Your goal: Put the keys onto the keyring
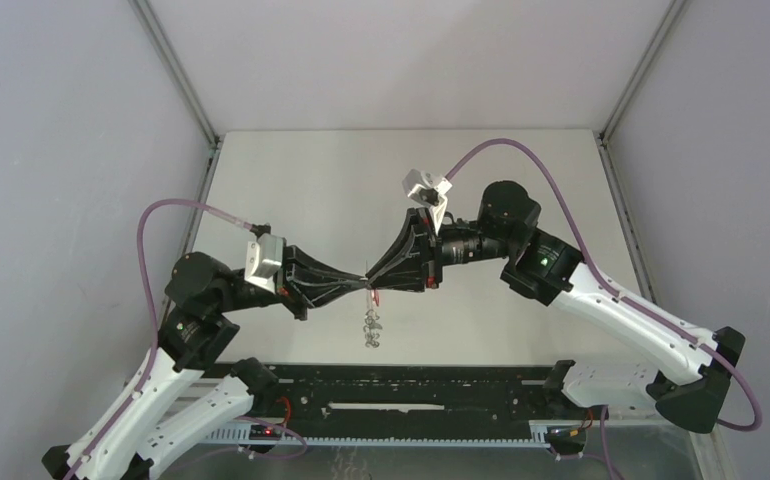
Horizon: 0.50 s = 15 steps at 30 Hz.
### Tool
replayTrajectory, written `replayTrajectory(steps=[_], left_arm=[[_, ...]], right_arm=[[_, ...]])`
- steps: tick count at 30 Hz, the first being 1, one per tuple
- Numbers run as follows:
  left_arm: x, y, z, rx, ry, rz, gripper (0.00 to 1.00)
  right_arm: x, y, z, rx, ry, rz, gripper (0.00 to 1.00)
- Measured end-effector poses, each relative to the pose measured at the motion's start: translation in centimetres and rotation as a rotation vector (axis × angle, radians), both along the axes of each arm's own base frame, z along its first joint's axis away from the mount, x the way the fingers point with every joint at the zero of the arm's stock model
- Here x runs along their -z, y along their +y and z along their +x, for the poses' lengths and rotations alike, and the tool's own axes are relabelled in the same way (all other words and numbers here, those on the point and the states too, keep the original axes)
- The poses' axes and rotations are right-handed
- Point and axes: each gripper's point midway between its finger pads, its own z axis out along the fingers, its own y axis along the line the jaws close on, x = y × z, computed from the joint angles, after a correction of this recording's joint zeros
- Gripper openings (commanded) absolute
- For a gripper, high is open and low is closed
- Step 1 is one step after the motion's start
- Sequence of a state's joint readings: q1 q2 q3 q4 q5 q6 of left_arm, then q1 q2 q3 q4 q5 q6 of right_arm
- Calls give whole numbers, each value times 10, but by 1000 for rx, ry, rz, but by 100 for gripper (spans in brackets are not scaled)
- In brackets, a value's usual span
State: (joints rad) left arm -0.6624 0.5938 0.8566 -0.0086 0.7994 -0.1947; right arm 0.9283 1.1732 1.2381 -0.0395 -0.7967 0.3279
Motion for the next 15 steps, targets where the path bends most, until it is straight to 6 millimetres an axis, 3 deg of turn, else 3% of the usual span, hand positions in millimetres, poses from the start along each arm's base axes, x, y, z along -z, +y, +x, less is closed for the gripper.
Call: replayTrajectory(steps=[2, 4, 5, 9, 15], left_arm=[[0, 0, 1, -4, 1, 0, 0], [0, 0, 1, -6, 1, 0, 0], [0, 1, 1, -8, 1, 0, 0], [1, 1, 2, -10, 10, 2, 0], [19, 0, 7, -25, 24, 66, 22]], right_arm=[[2, 2, -1, -5, 3, -4, 17], [2, 3, -2, -7, 2, -4, 2], [2, 3, -1, -6, 1, -3, 0], [2, 3, -1, -4, -10, -3, 0], [18, 1, -1, 20, 4, -75, 0]])
